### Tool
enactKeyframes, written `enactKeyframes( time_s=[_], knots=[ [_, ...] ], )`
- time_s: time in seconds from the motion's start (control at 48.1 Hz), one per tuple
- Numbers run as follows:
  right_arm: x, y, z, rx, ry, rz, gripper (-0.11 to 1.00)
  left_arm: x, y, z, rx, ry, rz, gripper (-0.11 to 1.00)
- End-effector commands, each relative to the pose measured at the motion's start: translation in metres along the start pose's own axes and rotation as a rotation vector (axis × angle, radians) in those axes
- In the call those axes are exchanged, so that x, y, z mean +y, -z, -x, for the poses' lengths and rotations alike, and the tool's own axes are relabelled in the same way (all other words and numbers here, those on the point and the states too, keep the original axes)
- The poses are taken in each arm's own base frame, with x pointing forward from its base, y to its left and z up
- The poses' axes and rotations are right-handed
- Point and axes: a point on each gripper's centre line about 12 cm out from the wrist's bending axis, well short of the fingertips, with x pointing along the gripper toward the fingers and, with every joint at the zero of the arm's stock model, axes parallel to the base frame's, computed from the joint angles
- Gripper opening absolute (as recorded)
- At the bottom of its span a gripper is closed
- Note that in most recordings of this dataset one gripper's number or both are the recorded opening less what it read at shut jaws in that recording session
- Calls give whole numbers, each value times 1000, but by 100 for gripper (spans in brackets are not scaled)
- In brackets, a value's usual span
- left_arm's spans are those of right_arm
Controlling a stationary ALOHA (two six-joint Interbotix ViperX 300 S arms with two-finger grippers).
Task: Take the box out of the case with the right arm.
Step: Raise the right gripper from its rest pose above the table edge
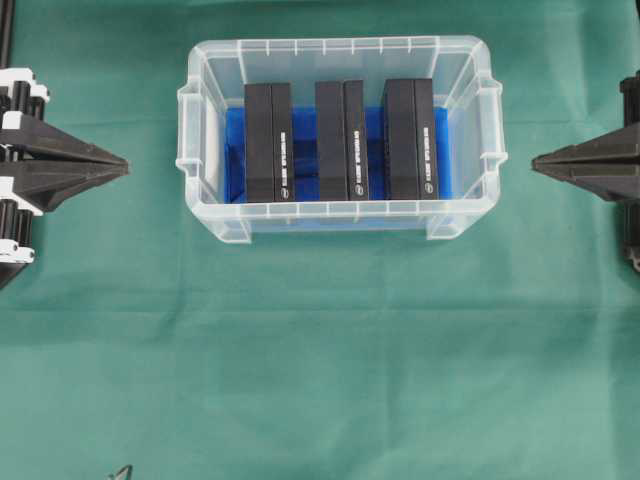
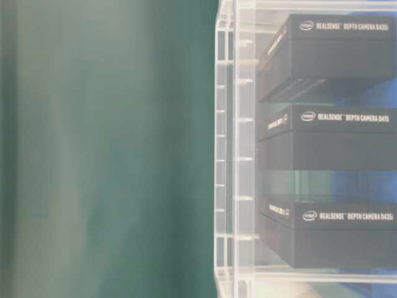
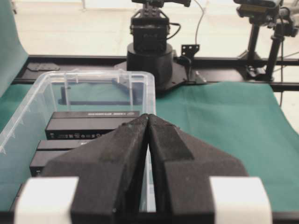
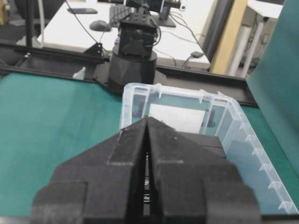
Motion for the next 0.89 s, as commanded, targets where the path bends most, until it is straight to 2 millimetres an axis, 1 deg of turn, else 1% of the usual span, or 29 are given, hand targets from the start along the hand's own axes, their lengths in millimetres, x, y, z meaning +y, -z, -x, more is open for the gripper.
enactKeyframes(
  time_s=[0.0,0.25,0.354,0.437,0.52,0.666,0.687,0.811,0.874],
  knots=[
    [-1,-4,-3,-9,3,-23,0,1,-6,-3,3,-1,-18,0],
    [0,-15,-8,51,2,-35,0,2,-12,-5,31,-6,-20,0],
    [-1,-28,-11,57,4,-37,0,2,-19,-5,15,-7,-16,0],
    [-1,-47,-13,54,3,-38,0,2,-34,-5,-15,-7,-7,0],
    [-1,-69,-15,63,4,-47,0,2,-51,-5,-20,-9,-6,0],
    [-1,-101,-19,103,4,-58,0,3,-82,-7,40,-14,-10,0],
    [-1,-108,-20,110,5,-58,0,3,-86,-7,49,-16,-9,0],
    [-1,-127,-25,143,5,-58,0,4,-111,-8,74,-19,-13,0],
    [-1,-131,-28,164,5,-58,0,4,-122,-9,81,-20,-13,0]
  ],
)
